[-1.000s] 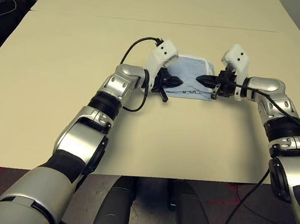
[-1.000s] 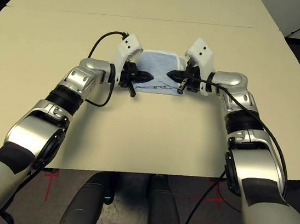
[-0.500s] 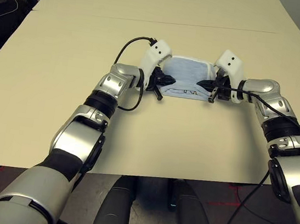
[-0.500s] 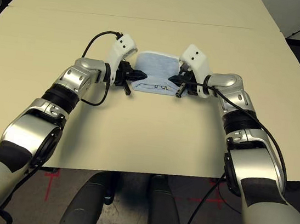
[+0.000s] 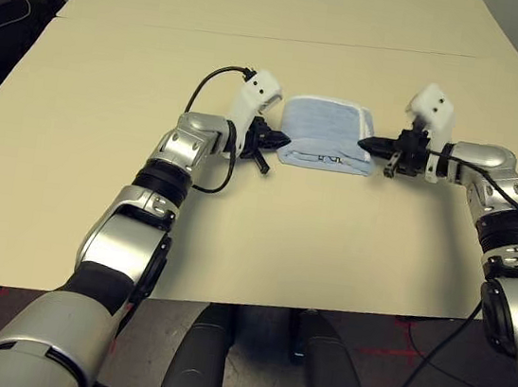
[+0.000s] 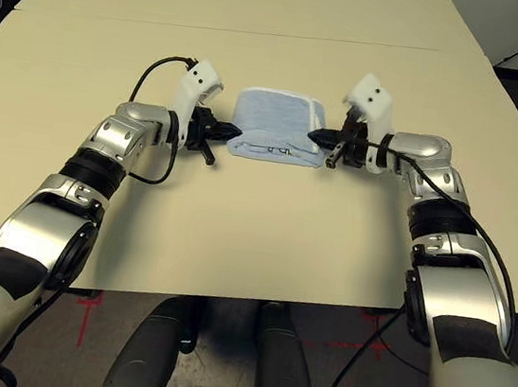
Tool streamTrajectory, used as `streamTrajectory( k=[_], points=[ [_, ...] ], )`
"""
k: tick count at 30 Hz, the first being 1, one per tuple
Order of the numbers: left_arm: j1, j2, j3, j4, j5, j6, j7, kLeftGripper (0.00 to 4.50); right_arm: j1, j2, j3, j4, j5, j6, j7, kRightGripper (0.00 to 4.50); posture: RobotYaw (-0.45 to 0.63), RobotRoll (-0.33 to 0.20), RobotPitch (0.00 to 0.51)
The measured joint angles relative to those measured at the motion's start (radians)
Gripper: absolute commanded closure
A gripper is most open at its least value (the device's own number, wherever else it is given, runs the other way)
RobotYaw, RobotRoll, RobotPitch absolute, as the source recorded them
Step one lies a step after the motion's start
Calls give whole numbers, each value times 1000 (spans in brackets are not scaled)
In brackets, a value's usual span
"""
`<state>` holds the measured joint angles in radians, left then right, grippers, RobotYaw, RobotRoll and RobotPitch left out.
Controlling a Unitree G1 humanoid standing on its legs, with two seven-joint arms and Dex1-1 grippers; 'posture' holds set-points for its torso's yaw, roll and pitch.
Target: Fold the towel and set it aside.
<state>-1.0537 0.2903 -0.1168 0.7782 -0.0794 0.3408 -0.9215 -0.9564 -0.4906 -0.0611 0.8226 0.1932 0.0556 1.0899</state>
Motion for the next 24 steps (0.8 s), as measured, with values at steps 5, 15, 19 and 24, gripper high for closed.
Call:
streamTrajectory(
  k=[5,15,19,24],
  points=[
    [-75,-1,40,-27,-32,7,-12,4500,-31,27,-39,2,33,-16,-40,4463,83,0,241],
    [-163,-111,47,184,-17,-67,100,4500,-104,81,3,88,-39,-19,-153,4463,79,0,243],
    [-181,-130,53,269,4,-112,168,4500,-121,95,9,122,-62,-18,-203,4463,69,0,244],
    [-199,-130,68,343,26,-181,261,4500,-131,116,11,141,-84,-18,-263,4463,68,0,247]
  ],
)
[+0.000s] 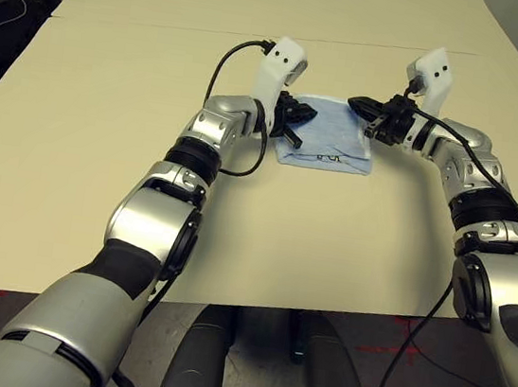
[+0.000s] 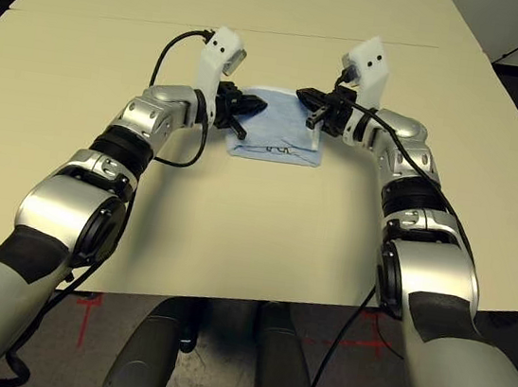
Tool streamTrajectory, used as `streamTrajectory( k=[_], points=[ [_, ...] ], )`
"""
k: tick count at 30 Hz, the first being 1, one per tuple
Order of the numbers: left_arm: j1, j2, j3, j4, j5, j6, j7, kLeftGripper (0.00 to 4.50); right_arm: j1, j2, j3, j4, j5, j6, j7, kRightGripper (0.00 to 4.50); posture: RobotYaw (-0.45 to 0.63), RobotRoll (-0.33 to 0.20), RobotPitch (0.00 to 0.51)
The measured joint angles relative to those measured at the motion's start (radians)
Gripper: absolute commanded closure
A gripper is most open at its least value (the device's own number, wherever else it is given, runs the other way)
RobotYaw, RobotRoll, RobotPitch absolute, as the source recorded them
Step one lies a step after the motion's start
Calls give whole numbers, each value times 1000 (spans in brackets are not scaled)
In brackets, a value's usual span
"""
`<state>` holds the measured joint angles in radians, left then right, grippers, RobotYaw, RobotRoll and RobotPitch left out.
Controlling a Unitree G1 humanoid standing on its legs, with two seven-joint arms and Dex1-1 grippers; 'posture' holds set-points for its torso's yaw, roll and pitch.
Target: Fold the towel and set it aside.
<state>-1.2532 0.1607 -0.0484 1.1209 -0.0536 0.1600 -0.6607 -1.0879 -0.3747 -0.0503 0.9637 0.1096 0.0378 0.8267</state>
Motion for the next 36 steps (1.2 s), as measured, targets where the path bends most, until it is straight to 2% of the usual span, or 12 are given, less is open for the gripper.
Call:
streamTrajectory(
  k=[11,24,30,35,36],
  points=[
    [-7,-4,8,77,33,-31,68,4500,-20,45,72,50,-103,103,-133,4463,55,0,259],
    [8,4,17,71,40,-19,4,4500,-27,48,76,63,-116,121,-161,4463,57,0,260],
    [27,61,55,6,-2,25,-119,4500,16,4,0,40,-34,76,-76,4463,61,0,250],
    [64,93,78,-150,-50,96,-212,4500,55,-34,-74,-52,72,75,46,4463,67,0,245],
    [78,95,79,-199,-69,118,-236,4320,63,-43,-83,-81,91,82,74,4493,67,0,245]
  ],
)
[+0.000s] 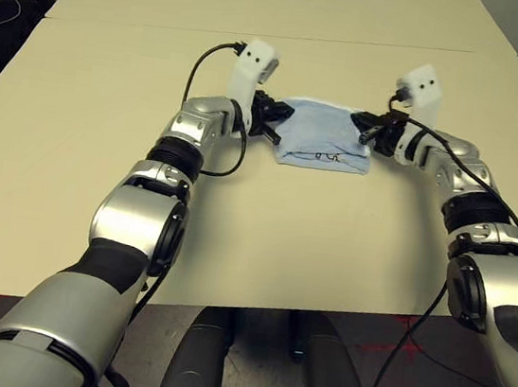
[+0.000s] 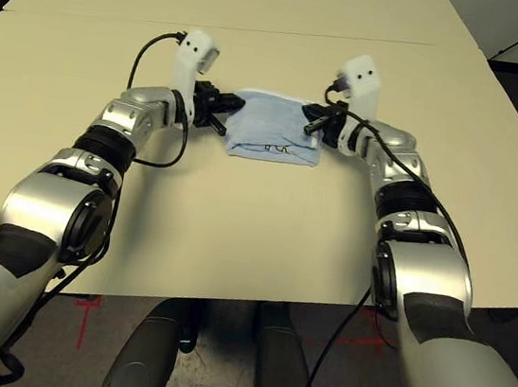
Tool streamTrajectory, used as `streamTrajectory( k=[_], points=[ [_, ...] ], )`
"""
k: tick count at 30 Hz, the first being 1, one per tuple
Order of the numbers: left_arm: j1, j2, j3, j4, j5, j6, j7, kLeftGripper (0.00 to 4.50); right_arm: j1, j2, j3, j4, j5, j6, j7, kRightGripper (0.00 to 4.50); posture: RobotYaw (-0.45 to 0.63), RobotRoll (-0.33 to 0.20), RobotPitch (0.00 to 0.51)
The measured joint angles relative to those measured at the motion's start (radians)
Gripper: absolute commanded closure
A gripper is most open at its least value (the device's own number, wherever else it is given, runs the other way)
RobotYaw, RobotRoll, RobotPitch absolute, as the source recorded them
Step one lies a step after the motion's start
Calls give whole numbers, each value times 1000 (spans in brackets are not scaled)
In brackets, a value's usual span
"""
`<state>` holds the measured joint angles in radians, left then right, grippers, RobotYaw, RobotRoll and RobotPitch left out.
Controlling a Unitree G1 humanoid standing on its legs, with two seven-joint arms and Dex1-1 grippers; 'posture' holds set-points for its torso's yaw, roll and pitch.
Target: Fold the towel and set it aside.
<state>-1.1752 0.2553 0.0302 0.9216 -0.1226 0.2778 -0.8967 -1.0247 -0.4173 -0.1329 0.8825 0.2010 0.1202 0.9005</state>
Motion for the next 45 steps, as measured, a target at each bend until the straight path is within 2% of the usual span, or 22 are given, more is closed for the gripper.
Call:
streamTrajectory(
  k=[2,3,4,7,12,13,16,21,24,28,35,40,45],
  points=[
    [30,10,0,-90,-33,43,-47,3913,20,-17,-9,-52,31,13,44,4500,67,0,245],
    [48,21,1,-134,-45,61,-64,3538,30,-25,-12,-73,44,21,62,4500,63,0,240],
    [65,33,1,-172,-55,78,-75,3170,43,-36,-13,-94,56,29,82,4265,63,0,240],
    [116,65,2,-274,-79,131,-87,1991,78,-61,-16,-152,87,57,126,3399,64,0,240],
    [191,84,1,-448,-127,244,-90,173,111,-77,-18,-229,118,93,148,1629,59,0,239],
    [209,90,1,-489,-141,276,-90,0,117,-79,-18,-245,120,96,148,1283,59,0,239],
    [256,115,1,-581,-175,375,-80,0,139,-81,-18,-274,129,106,145,134,63,0,237],
    [324,119,23,-684,-246,553,-13,0,155,-79,-17,-322,143,125,134,22,70,0,235],
    [337,119,51,-692,-273,600,36,0,173,-69,-26,-355,178,136,135,22,74,0,234],
    [372,121,44,-687,-252,489,59,0,208,-66,-36,-379,205,123,151,22,71,0,232],
    [415,160,-35,-645,-142,215,52,0,309,-82,-20,-405,190,26,211,22,64,0,228],
    [440,173,-91,-620,-103,136,18,0,315,-83,-20,-444,193,33,202,22,62,0,225],
    [462,201,-88,-615,-94,86,12,0,345,-81,-35,-456,206,111,124,22,58,0,227]
  ],
)
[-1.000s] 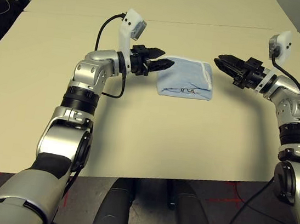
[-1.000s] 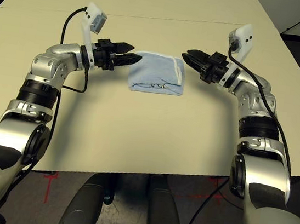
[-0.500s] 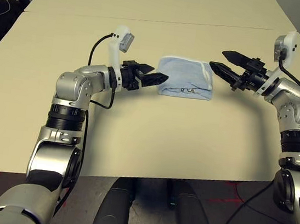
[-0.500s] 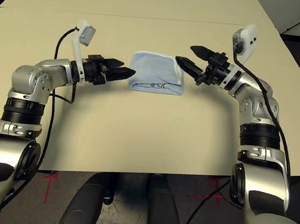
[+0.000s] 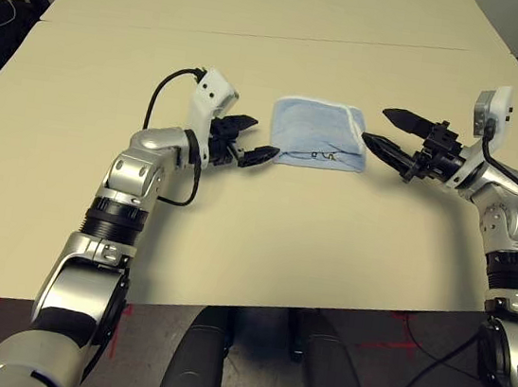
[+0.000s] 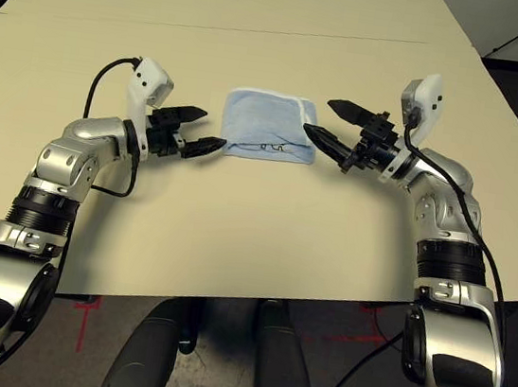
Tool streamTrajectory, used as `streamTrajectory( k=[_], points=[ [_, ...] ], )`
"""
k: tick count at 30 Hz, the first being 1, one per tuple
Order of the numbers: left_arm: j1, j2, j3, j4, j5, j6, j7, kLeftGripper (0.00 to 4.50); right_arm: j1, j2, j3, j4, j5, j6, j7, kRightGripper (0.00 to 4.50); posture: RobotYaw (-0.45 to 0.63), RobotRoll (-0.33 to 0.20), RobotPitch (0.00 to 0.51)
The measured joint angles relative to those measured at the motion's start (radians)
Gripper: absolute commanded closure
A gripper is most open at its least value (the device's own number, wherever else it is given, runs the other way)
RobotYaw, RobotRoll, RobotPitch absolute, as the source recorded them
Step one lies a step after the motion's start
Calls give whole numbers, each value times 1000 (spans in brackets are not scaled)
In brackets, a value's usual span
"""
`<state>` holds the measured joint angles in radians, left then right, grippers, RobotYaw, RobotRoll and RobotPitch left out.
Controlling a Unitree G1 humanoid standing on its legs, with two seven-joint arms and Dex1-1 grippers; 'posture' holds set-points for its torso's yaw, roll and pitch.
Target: Fold the towel and set it aside.
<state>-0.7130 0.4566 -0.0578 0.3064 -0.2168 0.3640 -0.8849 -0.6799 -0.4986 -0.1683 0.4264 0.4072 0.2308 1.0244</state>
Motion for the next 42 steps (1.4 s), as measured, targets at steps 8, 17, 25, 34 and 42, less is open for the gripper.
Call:
streamTrajectory(
  k=[8,17,25,34,42],
  points=[
    [68,13,71,-114,-22,12,70,0,4,7,-8,-1,17,61,-82,22,68,0,228],
    [93,21,92,-147,-43,52,98,0,-14,7,-3,1,11,146,-166,22,73,0,225],
    [93,18,98,-154,-58,59,131,0,-24,30,-29,1,40,283,-269,22,55,0,231],
    [136,9,124,-215,-109,40,92,0,-34,23,1,1,20,283,-240,22,56,0,237],
    [141,34,106,-215,-117,21,2,0,-39,-5,41,1,-1,335,-199,22,45,0,239]
  ],
)
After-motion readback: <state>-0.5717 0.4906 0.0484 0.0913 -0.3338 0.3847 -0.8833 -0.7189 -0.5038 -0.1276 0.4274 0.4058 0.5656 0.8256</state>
